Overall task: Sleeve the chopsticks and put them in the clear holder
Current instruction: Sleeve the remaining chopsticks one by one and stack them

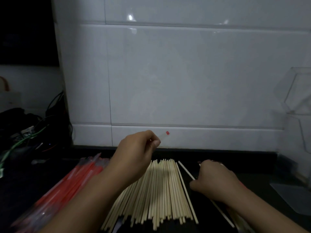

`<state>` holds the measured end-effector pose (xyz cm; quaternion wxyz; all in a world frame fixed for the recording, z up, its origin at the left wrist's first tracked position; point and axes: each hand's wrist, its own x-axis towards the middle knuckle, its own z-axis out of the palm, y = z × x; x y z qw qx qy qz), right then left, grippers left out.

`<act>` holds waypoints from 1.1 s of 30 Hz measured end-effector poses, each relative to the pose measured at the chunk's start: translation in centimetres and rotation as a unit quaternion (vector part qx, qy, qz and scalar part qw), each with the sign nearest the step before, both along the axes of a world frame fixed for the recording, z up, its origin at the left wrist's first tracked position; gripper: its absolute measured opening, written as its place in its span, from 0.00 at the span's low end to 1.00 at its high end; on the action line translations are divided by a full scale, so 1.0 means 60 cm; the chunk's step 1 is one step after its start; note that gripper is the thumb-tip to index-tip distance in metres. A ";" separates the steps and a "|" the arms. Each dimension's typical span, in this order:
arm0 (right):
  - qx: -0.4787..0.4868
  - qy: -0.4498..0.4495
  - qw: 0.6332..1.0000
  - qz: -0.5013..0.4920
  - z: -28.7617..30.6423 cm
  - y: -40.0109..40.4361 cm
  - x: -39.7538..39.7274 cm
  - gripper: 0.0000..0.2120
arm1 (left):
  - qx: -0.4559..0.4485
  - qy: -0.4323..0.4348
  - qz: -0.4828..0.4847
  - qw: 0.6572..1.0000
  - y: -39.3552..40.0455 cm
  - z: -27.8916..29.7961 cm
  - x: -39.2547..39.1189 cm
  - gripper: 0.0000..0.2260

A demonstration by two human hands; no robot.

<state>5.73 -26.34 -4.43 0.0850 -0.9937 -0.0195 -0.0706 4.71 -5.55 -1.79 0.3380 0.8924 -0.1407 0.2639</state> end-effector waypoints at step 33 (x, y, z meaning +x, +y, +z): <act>0.682 -0.235 0.686 0.097 0.048 -0.014 -0.019 0.12 | -0.024 0.159 -0.138 0.977 -0.016 -0.006 -0.010 0.06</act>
